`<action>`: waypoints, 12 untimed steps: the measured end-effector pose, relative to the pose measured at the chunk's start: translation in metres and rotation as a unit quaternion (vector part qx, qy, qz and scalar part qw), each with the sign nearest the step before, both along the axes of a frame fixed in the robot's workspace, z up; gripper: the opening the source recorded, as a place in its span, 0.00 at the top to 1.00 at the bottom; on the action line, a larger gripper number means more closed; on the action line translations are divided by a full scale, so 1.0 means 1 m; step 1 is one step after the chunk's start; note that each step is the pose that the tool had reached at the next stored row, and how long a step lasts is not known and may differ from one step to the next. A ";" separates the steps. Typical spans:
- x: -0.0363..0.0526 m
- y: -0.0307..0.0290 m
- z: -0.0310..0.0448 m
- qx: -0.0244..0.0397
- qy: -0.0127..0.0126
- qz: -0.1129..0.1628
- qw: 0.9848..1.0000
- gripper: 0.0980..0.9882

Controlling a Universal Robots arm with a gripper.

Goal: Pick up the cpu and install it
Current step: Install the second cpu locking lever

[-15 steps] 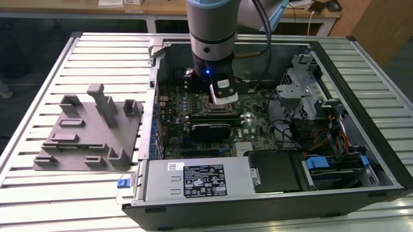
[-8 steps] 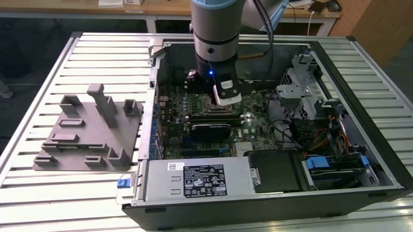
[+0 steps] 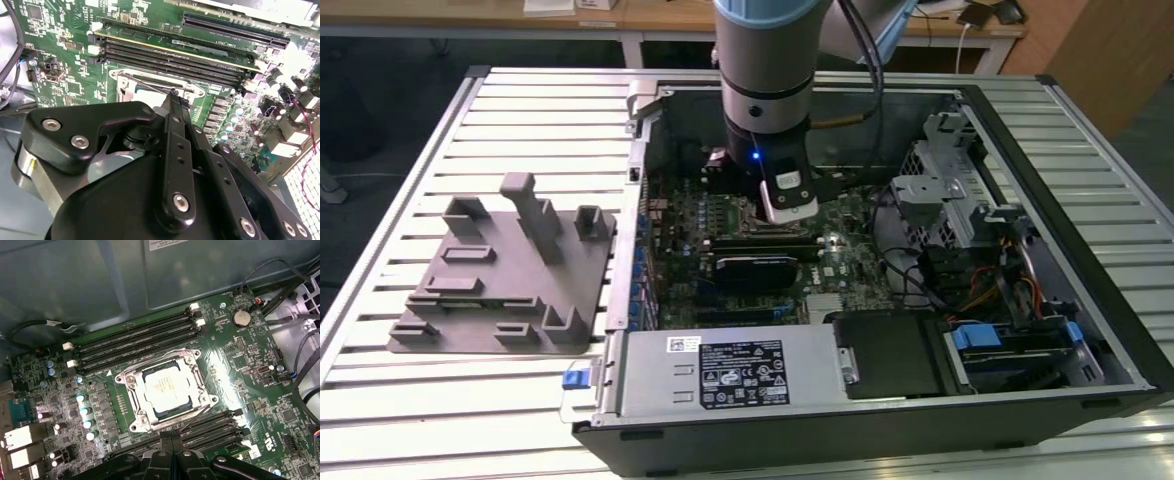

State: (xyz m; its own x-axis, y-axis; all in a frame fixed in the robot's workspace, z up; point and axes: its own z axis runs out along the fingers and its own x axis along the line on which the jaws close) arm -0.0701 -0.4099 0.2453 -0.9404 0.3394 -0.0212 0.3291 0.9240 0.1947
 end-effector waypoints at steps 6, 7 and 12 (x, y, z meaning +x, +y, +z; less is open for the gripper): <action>0.0002 0.0000 -0.0004 0.000 0.000 0.000 1.000 0.99; 0.0006 0.0004 -0.0008 0.000 0.000 0.000 1.000 0.99; 0.0054 0.0077 -0.0030 -0.007 0.002 0.000 1.000 0.99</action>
